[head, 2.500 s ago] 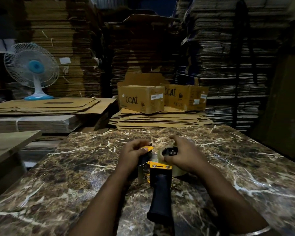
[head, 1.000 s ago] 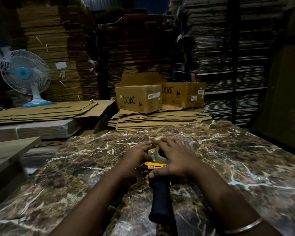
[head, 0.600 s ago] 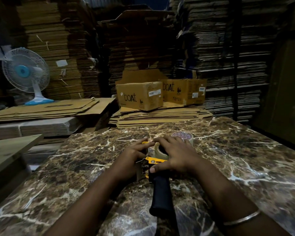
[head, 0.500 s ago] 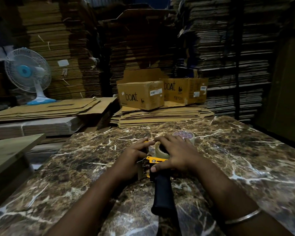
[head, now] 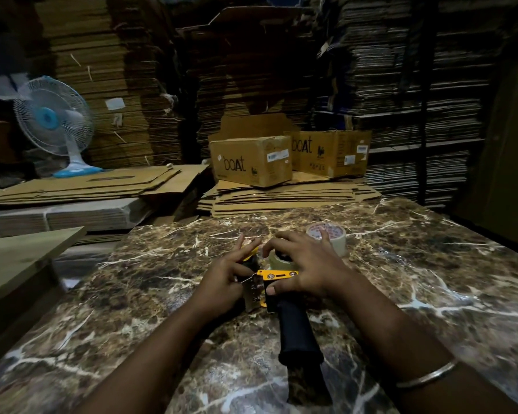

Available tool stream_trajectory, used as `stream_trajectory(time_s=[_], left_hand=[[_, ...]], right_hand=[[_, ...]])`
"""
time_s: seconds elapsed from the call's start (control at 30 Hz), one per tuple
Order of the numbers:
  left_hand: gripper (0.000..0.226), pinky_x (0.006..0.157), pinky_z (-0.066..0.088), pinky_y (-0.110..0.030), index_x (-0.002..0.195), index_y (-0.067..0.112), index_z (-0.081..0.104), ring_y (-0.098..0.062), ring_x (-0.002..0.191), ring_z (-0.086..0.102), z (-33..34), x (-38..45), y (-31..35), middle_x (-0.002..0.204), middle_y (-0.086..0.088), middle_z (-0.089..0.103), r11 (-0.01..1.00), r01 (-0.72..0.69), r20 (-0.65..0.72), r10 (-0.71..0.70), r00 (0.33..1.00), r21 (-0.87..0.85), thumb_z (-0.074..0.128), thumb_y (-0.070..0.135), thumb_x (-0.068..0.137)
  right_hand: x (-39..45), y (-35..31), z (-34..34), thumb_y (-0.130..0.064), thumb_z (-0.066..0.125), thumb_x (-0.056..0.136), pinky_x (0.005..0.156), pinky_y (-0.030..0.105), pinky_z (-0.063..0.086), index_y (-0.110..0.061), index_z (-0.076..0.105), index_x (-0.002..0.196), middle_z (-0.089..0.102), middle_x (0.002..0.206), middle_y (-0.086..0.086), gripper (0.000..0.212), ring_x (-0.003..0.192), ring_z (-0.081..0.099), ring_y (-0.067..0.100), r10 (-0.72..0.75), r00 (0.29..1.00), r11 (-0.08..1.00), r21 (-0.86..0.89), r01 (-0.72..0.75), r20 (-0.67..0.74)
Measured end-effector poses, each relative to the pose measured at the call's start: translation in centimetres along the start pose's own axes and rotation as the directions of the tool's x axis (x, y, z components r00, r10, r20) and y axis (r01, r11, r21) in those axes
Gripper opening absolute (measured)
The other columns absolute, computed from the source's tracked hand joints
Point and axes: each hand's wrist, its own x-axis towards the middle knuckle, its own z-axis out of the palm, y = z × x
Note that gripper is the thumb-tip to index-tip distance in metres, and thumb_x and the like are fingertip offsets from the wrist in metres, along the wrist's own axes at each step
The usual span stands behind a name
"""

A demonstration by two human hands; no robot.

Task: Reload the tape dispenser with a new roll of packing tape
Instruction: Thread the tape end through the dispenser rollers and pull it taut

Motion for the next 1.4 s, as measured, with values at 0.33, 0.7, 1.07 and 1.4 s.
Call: stream_trajectory(time_s=[0.33, 0.7, 1.07, 1.4], left_hand=[[0.018, 0.099, 0.035, -0.008, 0.085, 0.012, 0.082, 0.0, 0.134, 0.042, -0.1, -1.9, 1.1, 0.13, 0.02, 0.059, 0.991, 0.066, -0.189, -0.043, 0.981, 0.114, 0.076, -0.001, 0.076], [0.002, 0.08, 0.05, -0.021, 0.076, 0.015, 0.083, 0.013, 0.107, 0.056, -0.4, -2.7, 1.1, 0.109, 0.016, 0.071, 0.984, 0.173, -0.307, -0.15, 0.94, 0.047, 0.083, 0.013, 0.075], [0.004, 0.092, 0.04, -0.012, 0.078, 0.01, 0.082, -0.005, 0.121, 0.051, -0.9, -3.1, 2.2, 0.126, 0.007, 0.067, 0.959, 0.227, -0.373, -0.151, 0.915, 0.169, 0.08, 0.007, 0.077], [0.01, 0.072, 0.062, -0.045, 0.064, 0.017, 0.08, -0.015, 0.069, 0.073, -1.3, -5.1, 1.4, 0.071, 0.003, 0.076, 0.849, 0.49, -0.407, -0.526, 0.747, -0.197, 0.086, 0.016, 0.073]], right_hand=[[-0.1, -0.6, 0.6, -0.078, 0.056, 0.064, 0.118, 0.067, -0.001, -0.045, 0.05, 0.121, 0.047, 0.143, -0.016, 0.066, 0.137, 0.041, 0.017, -0.017, 0.999, 0.999, 0.028, 0.018, -0.028], [0.4, -2.1, 1.5, -0.087, 0.056, 0.061, 0.096, 0.041, 0.023, -0.037, 0.068, 0.083, 0.045, 0.103, -0.02, 0.056, 0.106, 0.034, 0.007, -0.127, 0.952, 0.982, 0.1, 0.16, -0.278], [0.4, -3.7, 1.4, -0.093, 0.042, 0.065, 0.088, 0.037, 0.027, -0.021, 0.071, 0.072, 0.061, 0.074, -0.008, 0.078, 0.082, 0.056, 0.015, -0.005, 0.955, 0.995, -0.1, -0.026, -0.297], [0.6, -5.2, 1.5, -0.082, 0.059, 0.072, 0.051, 0.027, 0.022, -0.02, 0.046, 0.051, 0.044, 0.057, -0.006, 0.066, 0.065, 0.048, 0.018, 0.099, 0.943, 0.985, -0.105, -0.139, -0.317]])
